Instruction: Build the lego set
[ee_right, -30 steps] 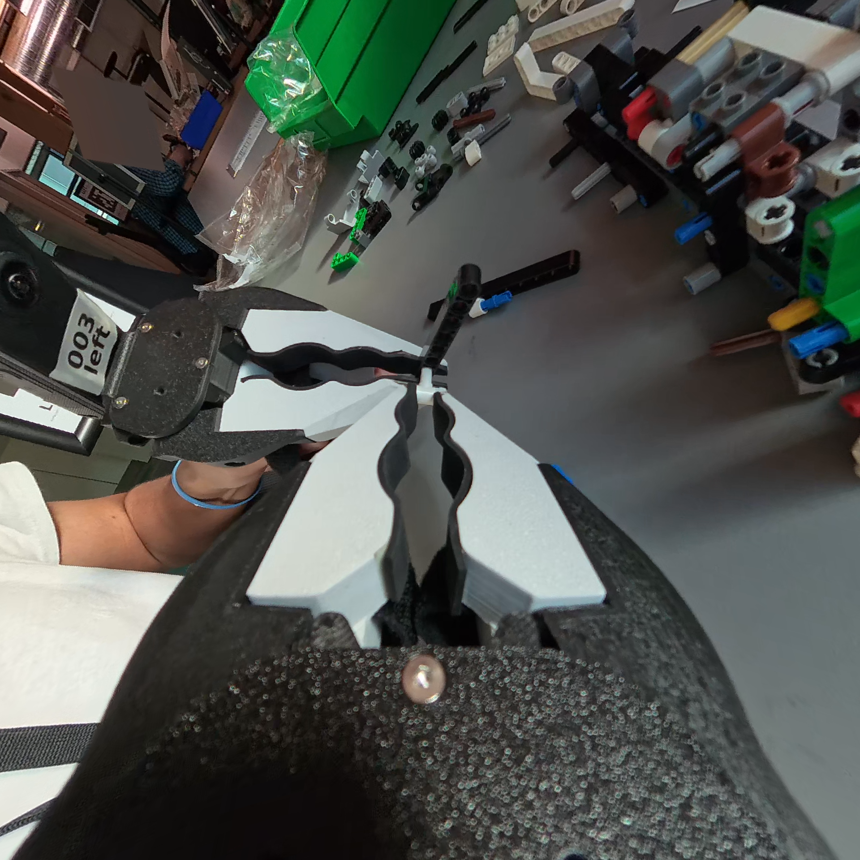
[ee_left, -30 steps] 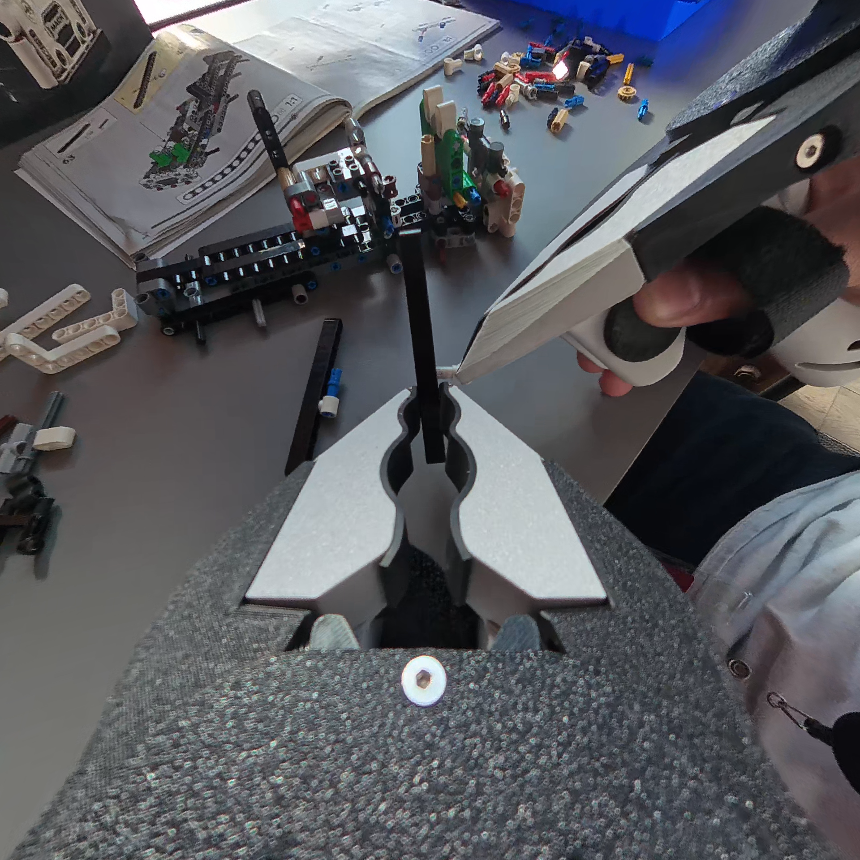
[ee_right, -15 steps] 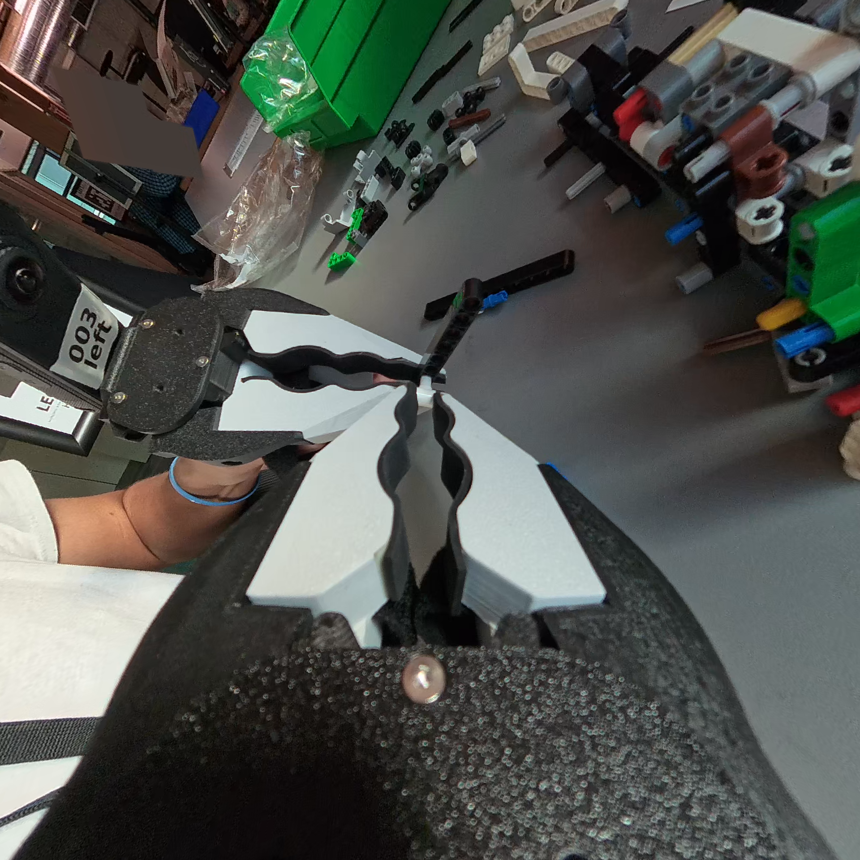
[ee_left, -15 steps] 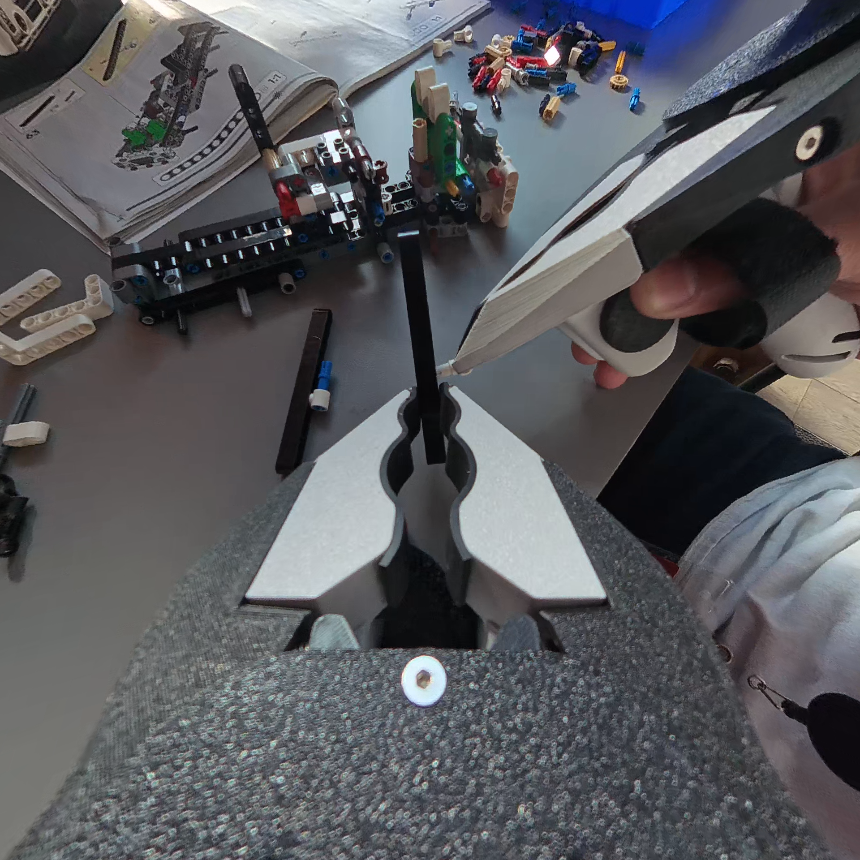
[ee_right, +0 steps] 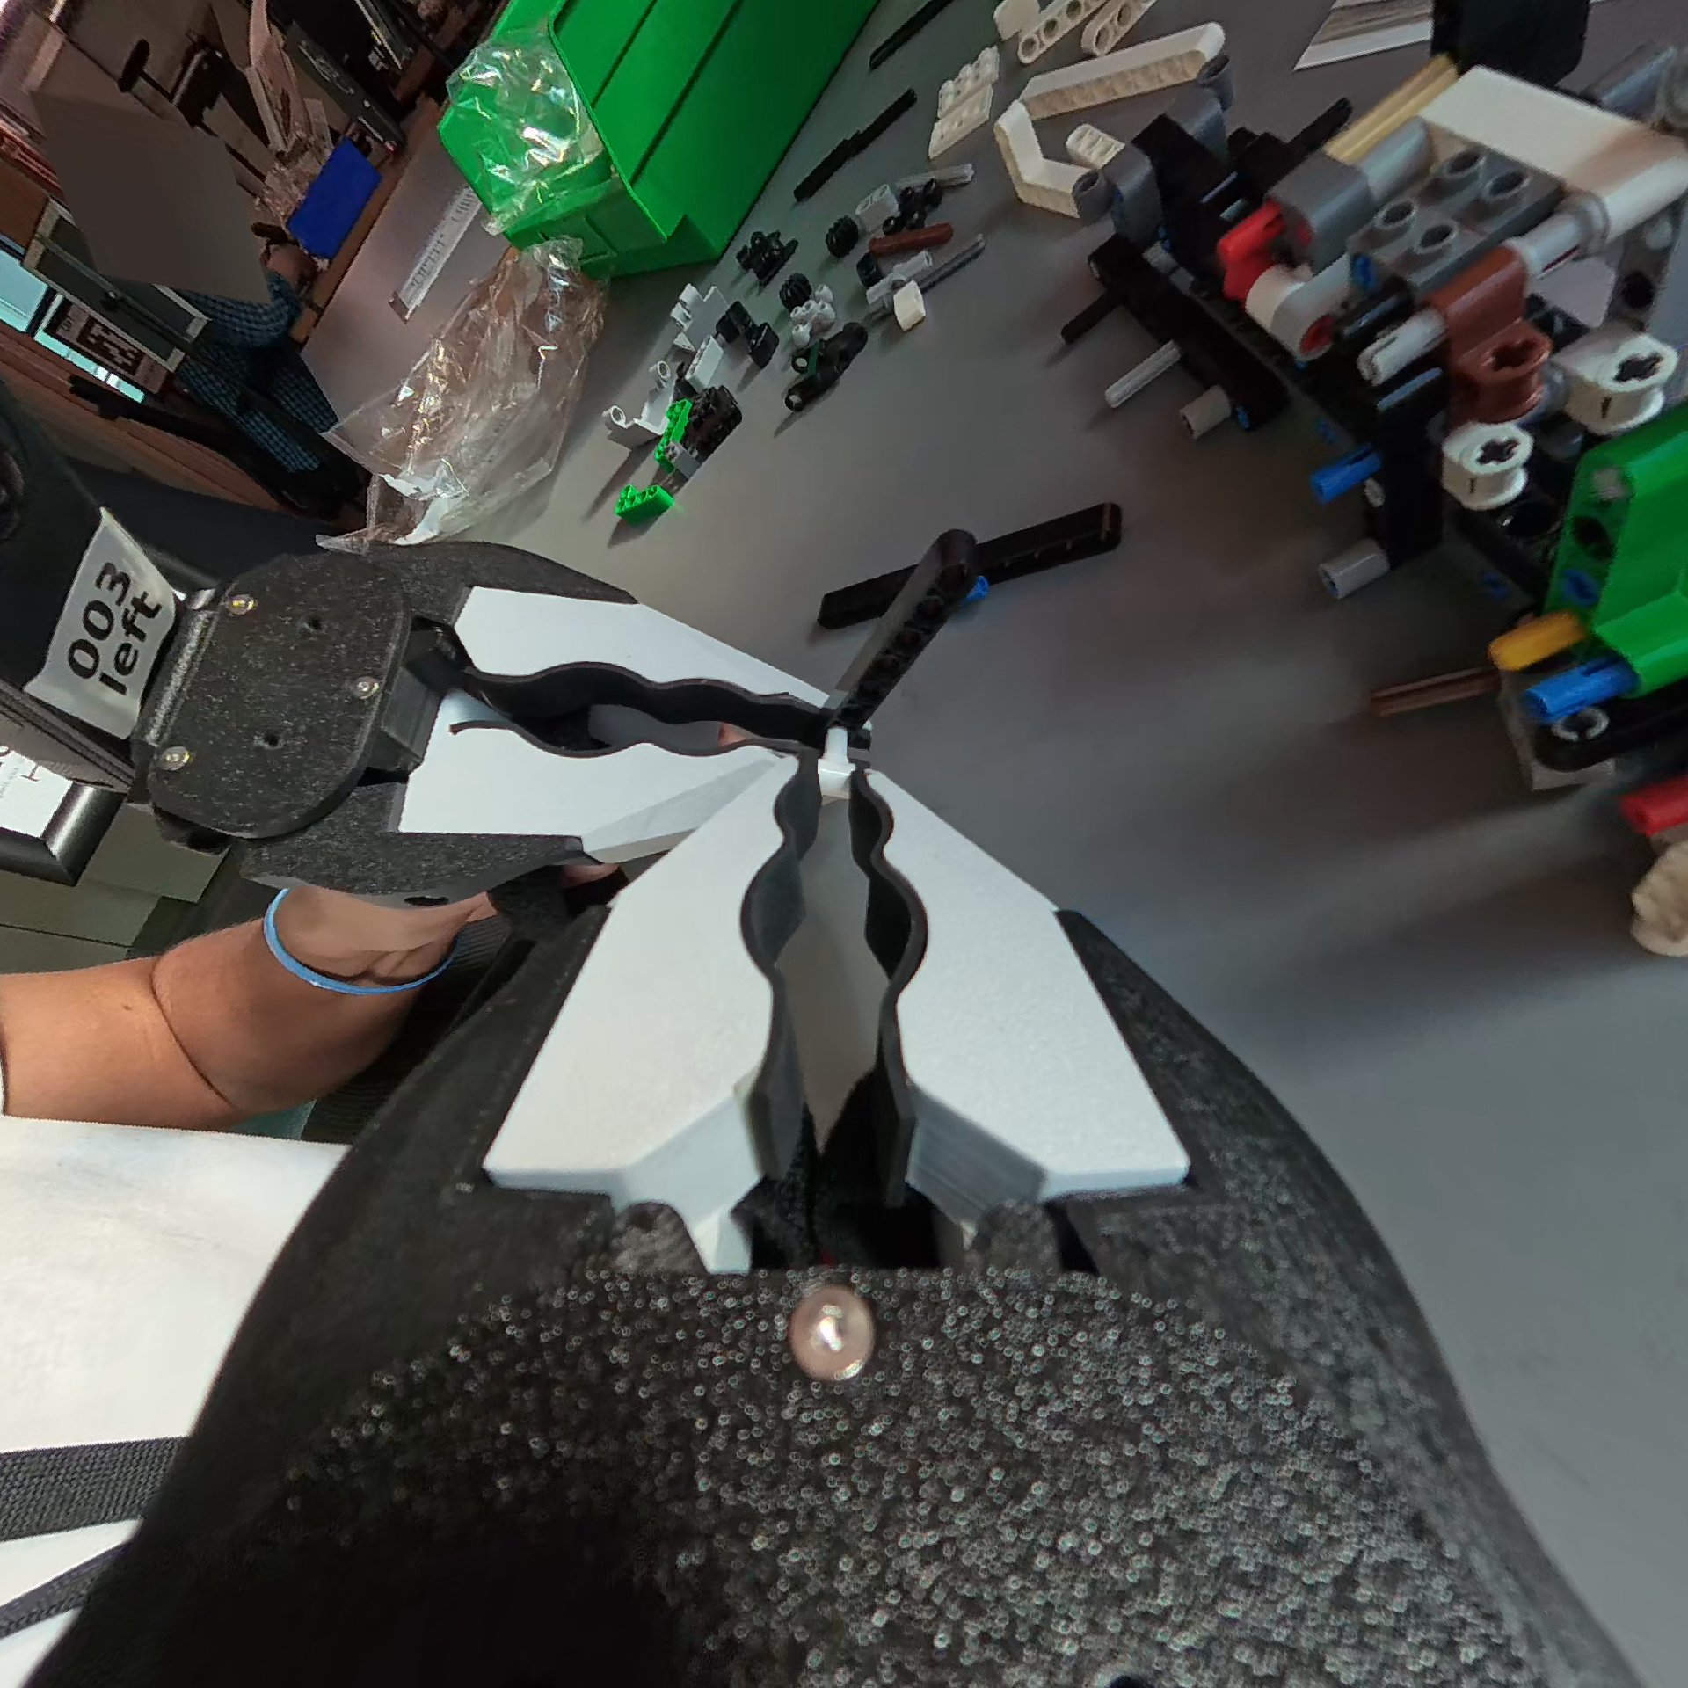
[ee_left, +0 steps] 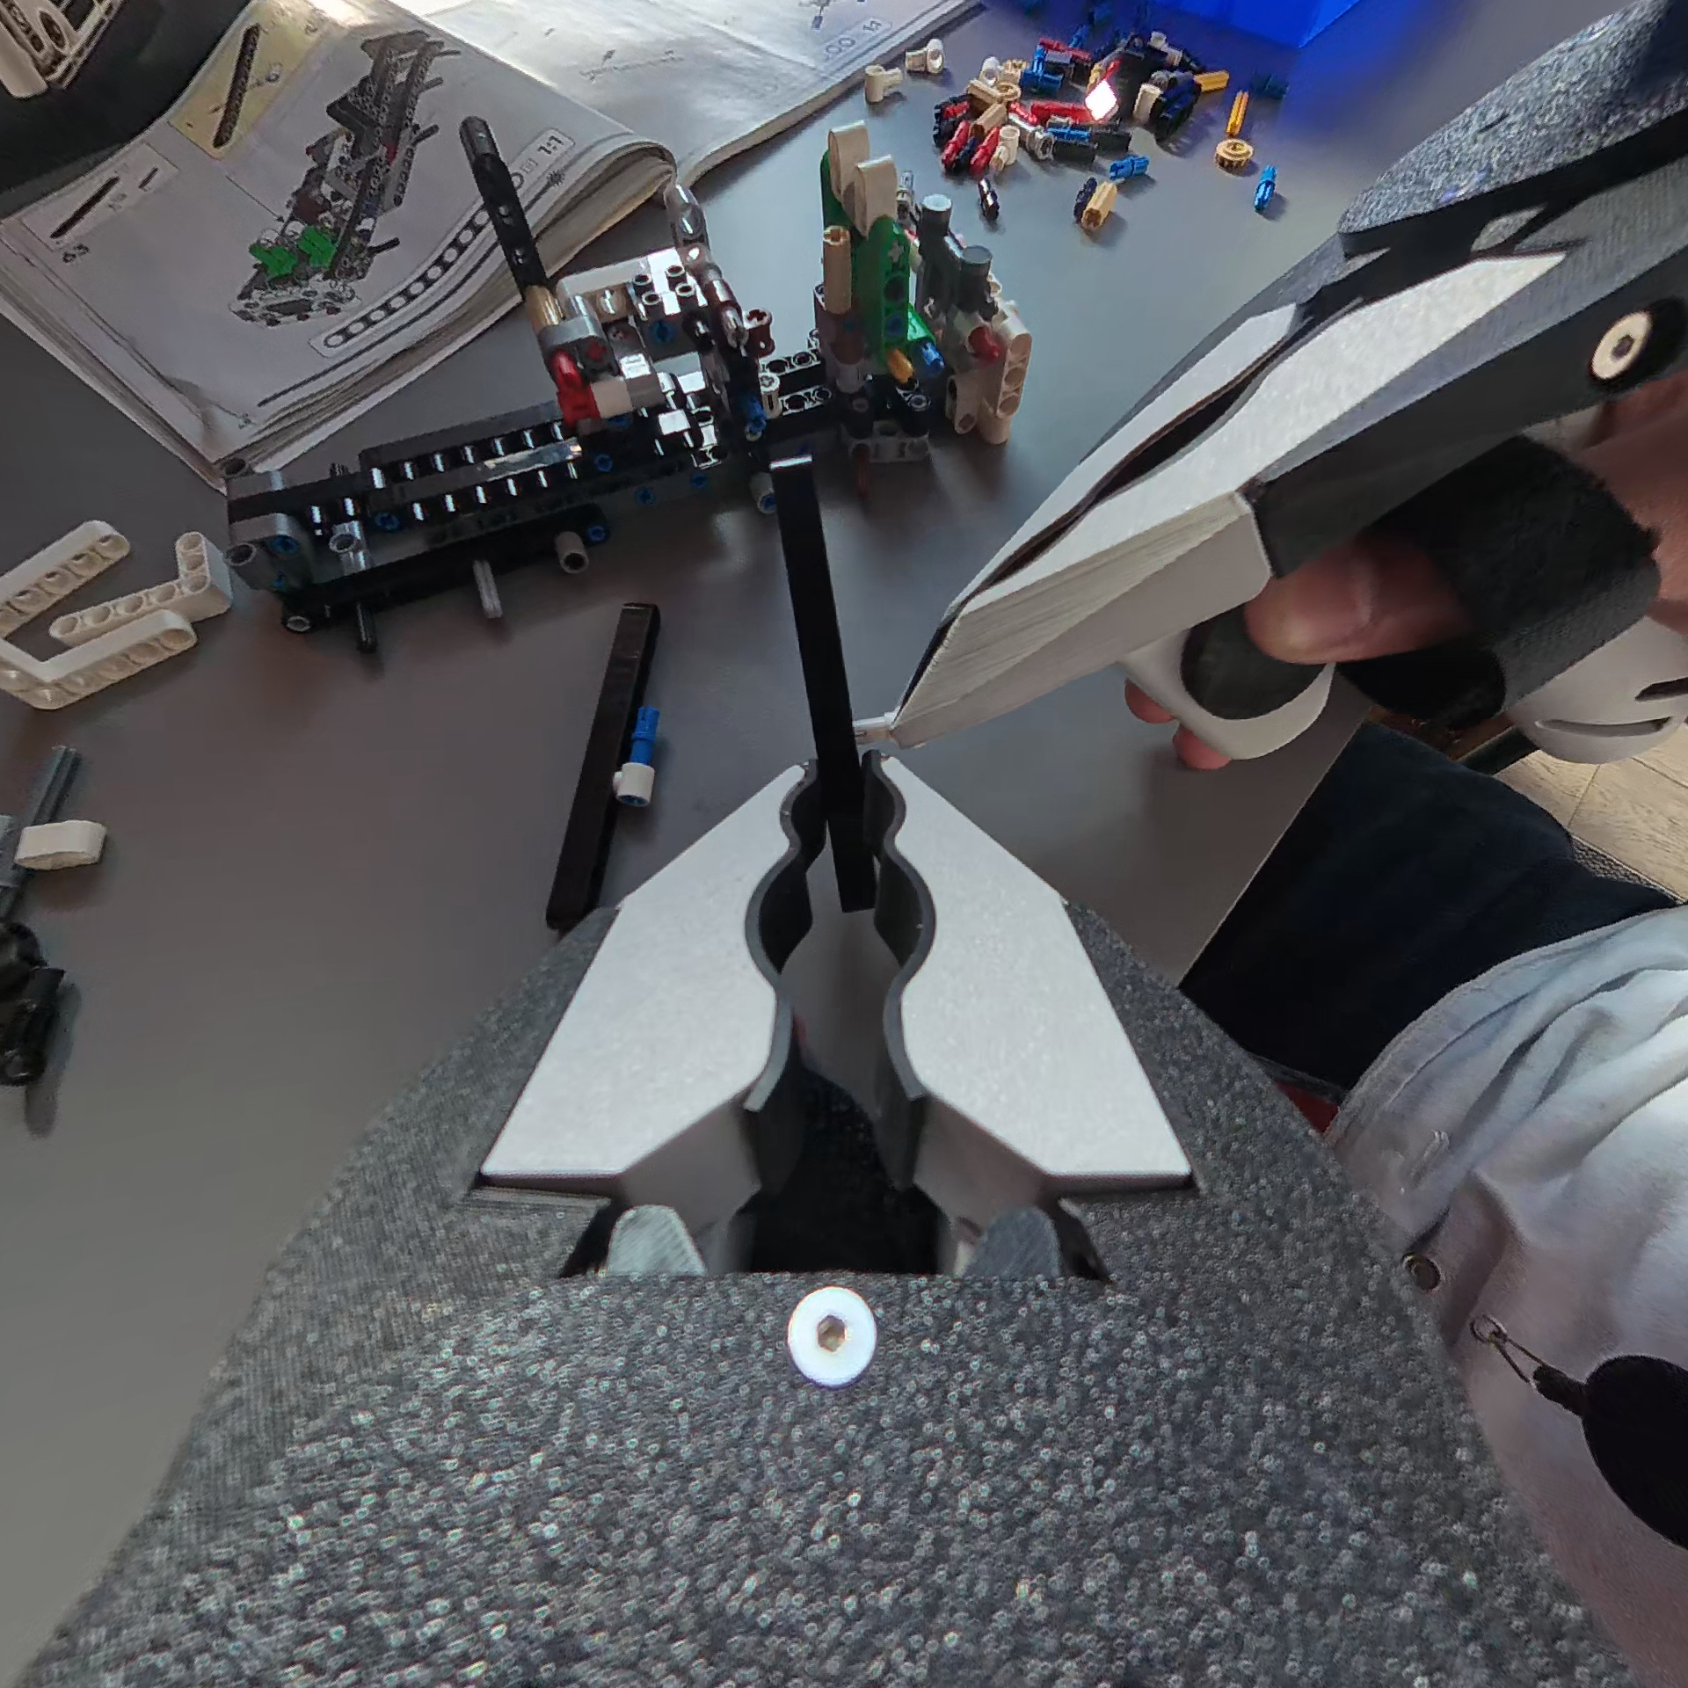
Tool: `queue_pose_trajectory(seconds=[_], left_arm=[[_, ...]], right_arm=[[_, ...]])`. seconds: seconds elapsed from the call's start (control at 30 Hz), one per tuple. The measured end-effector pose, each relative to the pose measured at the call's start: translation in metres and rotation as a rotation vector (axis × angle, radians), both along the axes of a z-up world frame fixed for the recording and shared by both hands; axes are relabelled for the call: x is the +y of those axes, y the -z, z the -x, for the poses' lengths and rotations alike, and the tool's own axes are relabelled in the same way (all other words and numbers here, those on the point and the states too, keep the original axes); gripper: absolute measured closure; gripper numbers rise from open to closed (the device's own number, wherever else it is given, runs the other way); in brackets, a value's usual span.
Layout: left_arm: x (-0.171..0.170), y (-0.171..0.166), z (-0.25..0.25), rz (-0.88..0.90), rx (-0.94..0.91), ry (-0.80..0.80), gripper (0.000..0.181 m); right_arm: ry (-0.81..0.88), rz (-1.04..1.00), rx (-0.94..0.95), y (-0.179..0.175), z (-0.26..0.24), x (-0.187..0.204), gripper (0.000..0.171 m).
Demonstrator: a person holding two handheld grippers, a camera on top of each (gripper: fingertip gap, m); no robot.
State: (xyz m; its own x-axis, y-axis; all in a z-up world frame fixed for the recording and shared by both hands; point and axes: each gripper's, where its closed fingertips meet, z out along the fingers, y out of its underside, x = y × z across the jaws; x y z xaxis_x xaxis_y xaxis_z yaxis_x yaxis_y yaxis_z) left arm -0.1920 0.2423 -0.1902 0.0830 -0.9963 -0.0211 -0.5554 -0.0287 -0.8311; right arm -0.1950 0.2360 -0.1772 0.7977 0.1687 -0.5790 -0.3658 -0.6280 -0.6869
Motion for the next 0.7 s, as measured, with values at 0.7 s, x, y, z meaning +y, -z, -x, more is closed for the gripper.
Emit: queue_pose_trajectory(seconds=[0.7], left_arm=[[-0.0067,0.001,0.003,-0.109,0.012,0.065,0.174]], right_arm=[[-0.042,0.028,0.051,0.0002,0.0033,-0.0036,0.167]])
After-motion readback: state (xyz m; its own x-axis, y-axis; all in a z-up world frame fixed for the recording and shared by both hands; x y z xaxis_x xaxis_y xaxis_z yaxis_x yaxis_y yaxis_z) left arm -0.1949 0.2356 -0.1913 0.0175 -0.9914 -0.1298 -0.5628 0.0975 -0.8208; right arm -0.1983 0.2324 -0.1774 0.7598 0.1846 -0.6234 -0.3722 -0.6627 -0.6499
